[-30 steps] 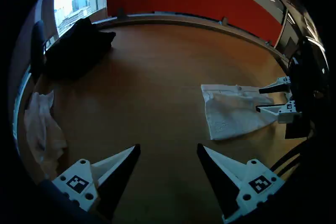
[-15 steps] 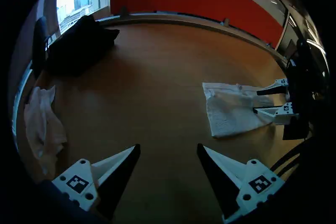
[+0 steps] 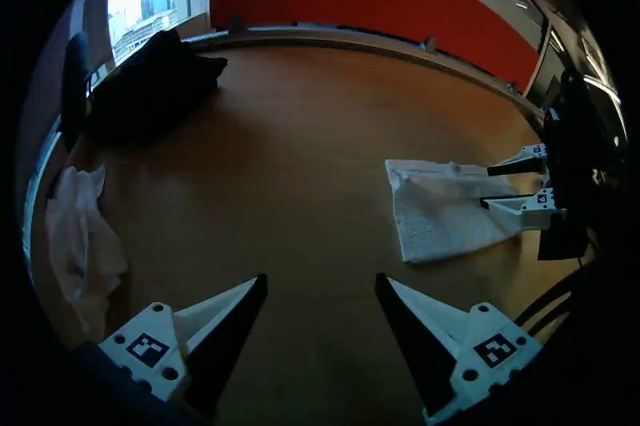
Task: Fold towel
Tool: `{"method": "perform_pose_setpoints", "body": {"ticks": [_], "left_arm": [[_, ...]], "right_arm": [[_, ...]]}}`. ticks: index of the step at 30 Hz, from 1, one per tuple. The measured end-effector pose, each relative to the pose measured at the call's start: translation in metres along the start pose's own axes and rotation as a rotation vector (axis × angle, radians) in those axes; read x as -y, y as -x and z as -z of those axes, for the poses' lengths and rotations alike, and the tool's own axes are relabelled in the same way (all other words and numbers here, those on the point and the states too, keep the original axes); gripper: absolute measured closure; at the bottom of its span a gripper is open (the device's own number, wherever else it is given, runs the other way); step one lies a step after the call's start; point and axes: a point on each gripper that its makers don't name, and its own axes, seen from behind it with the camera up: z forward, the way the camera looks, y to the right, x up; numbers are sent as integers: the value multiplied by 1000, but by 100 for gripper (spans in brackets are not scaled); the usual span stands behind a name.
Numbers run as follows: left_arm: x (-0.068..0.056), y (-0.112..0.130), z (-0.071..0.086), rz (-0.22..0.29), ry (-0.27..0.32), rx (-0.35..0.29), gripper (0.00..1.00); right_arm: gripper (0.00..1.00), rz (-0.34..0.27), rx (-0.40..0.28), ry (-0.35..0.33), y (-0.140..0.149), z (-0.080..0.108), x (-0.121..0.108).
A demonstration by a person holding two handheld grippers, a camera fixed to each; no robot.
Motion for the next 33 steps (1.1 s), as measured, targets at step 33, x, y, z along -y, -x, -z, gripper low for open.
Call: {"method": "perform_pose_setpoints", "body": {"ticks": [33], "left_arm": [[2,1,16,33,-6,-17,0]], "right_arm": [[0,51,-4,68,-41,-7,-60]]}}
